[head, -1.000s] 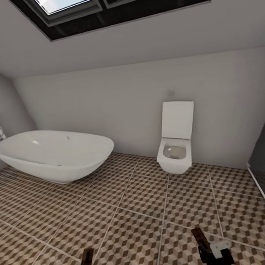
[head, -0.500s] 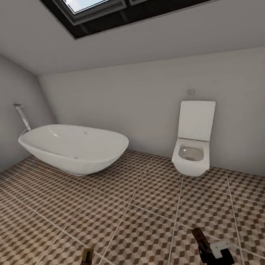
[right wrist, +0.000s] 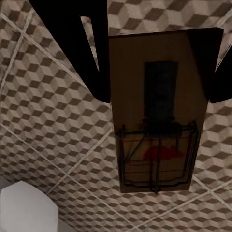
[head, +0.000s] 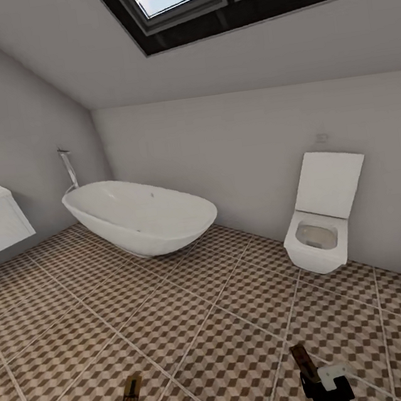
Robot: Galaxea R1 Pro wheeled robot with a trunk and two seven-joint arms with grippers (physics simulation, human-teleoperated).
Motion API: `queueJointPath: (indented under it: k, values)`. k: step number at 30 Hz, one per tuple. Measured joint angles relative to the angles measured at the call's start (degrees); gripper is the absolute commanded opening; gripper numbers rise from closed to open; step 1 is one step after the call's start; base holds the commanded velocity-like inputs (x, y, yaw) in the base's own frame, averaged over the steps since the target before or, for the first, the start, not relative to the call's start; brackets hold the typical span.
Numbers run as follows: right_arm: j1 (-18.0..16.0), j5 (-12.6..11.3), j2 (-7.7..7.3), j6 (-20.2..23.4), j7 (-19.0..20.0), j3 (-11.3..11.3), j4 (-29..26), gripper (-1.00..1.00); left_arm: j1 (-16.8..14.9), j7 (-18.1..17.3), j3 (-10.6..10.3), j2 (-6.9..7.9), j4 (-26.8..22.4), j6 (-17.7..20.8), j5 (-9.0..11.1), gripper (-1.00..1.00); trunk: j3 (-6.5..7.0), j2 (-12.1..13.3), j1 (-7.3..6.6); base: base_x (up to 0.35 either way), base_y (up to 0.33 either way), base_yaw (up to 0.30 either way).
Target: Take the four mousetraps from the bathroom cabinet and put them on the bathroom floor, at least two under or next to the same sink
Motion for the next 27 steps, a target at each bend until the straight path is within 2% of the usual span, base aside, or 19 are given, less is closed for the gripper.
queueJointPath:
  k: [27]
  values:
    - [0.0, 0.0, 0.00, 0.0, 0.0, 0.0, 0.1, -1.00, 0.0, 0.0, 0.0, 0.00, 0.0, 0.0, 0.0, -1.00, 0.00, 0.0, 0.00, 0.000, 0.000, 0.255]
